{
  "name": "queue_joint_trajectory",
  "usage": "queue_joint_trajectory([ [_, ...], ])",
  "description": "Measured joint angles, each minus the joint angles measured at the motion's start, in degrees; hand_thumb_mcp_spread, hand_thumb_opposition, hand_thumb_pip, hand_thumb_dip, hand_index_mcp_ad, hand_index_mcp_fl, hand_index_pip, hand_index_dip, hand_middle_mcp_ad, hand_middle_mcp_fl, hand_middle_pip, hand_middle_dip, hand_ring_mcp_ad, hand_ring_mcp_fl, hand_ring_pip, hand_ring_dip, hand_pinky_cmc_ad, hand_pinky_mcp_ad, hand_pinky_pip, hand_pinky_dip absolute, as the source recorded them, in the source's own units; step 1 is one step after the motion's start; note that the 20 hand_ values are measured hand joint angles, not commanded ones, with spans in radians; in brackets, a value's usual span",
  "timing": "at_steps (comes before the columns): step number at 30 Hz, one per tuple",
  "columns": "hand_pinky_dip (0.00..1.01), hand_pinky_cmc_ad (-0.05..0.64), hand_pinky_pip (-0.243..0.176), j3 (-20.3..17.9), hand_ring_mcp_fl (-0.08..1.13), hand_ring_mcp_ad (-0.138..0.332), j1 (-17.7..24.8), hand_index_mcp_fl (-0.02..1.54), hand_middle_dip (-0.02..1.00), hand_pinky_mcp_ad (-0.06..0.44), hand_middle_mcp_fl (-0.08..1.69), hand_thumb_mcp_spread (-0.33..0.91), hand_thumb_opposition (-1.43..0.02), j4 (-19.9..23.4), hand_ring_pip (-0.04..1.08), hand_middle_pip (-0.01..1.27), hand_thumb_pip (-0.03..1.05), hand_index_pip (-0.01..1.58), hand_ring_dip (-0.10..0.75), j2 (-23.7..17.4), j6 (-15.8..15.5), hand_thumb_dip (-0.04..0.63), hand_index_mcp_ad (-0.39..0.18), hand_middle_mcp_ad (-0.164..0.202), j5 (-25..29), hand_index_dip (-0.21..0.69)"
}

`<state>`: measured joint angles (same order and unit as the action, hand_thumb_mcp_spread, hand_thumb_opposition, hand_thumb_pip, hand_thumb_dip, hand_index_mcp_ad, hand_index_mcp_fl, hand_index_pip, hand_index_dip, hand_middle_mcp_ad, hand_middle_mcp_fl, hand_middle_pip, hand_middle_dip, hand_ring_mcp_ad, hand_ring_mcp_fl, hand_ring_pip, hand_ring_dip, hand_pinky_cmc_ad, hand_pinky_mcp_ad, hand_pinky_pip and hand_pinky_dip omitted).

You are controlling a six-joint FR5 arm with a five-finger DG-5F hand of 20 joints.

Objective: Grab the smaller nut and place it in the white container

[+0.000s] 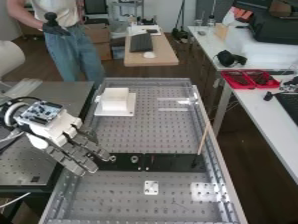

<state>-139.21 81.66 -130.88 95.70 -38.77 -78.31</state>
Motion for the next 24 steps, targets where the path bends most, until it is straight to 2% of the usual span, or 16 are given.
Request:
queue_joint_trajectory([
  [6, 0.29, 0.276, -0.059, -1.11, 0.0, 0.227, 1.86, 0.02, 0.21, 0.183, 0.09, 0.4, -0.85, 2.12, 0.07, 0.13, 0.8, 1.56, 0.044, 1.16, 0.37, 0.253, -0.122, 0.098, 3.81, 0.051],
  [14, 0.29, 0.278, -0.061, -2.82, 0.0, 0.227, 5.15, 0.04, 0.21, 0.178, 0.1, 0.4, -0.84, 6.35, 0.08, 0.13, 0.8, 1.56, 0.044, 3.22, 3.45, 0.253, -0.122, 0.101, 10.67, 0.051],
  [24, 0.31, 0.278, -0.061, -3.29, 0.0, 0.225, 6.78, 0.05, 0.21, 0.178, 0.1, 0.4, -0.84, 7.76, 0.07, 0.12, 0.8, 1.56, 0.051, 5.18, 5.2, 0.253, -0.119, 0.098, 14.97, 0.051],
])
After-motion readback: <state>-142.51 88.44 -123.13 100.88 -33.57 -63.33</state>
